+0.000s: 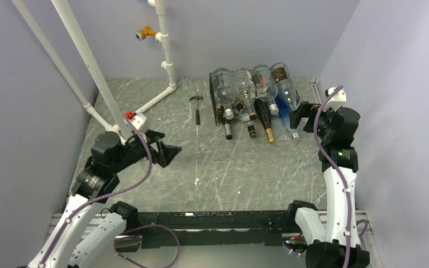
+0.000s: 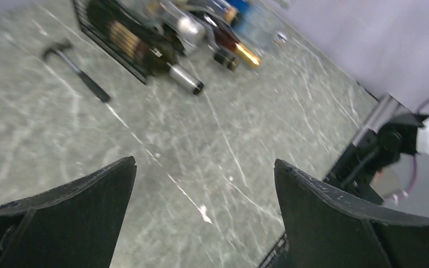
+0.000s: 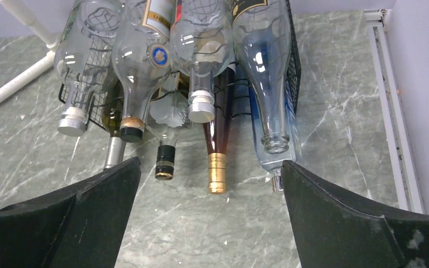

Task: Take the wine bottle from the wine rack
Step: Pick up the wine bottle from the wine rack.

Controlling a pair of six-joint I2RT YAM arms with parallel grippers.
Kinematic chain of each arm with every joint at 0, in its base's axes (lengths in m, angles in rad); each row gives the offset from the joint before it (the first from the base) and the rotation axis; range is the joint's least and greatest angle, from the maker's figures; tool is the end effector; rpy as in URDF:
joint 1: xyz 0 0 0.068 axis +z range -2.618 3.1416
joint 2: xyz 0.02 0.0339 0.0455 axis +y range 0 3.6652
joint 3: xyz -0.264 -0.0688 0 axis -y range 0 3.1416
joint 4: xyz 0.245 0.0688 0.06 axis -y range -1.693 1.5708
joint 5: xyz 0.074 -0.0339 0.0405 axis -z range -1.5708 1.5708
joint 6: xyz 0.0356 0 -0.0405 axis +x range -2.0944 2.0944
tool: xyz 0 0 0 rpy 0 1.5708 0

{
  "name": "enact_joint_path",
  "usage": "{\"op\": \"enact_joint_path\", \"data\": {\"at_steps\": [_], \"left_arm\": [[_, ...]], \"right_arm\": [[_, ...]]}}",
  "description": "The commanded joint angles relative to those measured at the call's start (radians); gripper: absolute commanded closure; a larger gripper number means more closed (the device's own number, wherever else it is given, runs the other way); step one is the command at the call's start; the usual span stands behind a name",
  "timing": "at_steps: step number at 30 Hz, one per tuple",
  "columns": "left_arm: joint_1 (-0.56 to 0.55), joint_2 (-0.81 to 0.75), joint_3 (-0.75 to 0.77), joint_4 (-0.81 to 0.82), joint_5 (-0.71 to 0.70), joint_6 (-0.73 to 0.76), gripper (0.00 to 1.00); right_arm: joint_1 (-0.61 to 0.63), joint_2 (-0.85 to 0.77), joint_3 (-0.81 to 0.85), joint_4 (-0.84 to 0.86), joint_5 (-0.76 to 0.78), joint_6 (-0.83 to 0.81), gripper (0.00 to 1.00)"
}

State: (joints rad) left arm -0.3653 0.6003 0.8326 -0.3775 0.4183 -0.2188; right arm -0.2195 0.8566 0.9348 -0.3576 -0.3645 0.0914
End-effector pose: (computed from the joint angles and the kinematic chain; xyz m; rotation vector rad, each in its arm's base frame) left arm 0.1183 -0.0607 0.3620 0.4455 1.7109 -0.7863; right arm 0.1880 -0.0289 0.3624 0.0321 1.8382 0.2471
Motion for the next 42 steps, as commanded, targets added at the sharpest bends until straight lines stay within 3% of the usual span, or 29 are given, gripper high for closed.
{"op": "enact_joint_path", "data": {"at_steps": [1,12,19,24,31,38,42], "left_arm": [[-0.111,0.035,-0.042,0.059,-0.062,-0.054,0.01],[-0.189,0.130,-0.139,0.247,-0.130,-0.218,0.01],[-0.217,0.230,-0.102,0.316,-0.216,-0.281,0.01],[-0.222,0.297,-0.070,0.358,-0.253,-0.332,0.01],[-0.222,0.441,0.015,0.411,-0.277,-0.401,0.01],[-0.222,0.613,0.159,0.416,-0.254,-0.420,0.01],[-0.222,0.708,0.266,0.340,-0.243,-0.404,0.01]], "right_arm": [[-0.018,-0.020,0.011,0.027,-0.014,0.030,0.00],[-0.062,-0.030,-0.050,0.058,-0.124,-0.075,0.00],[-0.056,0.056,-0.073,0.000,-0.475,-0.377,0.00],[-0.050,0.086,-0.058,-0.112,-0.478,-0.510,0.00],[-0.050,0.075,-0.049,-0.135,-0.561,-0.483,0.00],[-0.049,0.098,-0.050,-0.126,-0.516,-0.469,0.00],[-0.049,0.092,-0.042,-0.142,-0.495,-0.481,0.00]]}}
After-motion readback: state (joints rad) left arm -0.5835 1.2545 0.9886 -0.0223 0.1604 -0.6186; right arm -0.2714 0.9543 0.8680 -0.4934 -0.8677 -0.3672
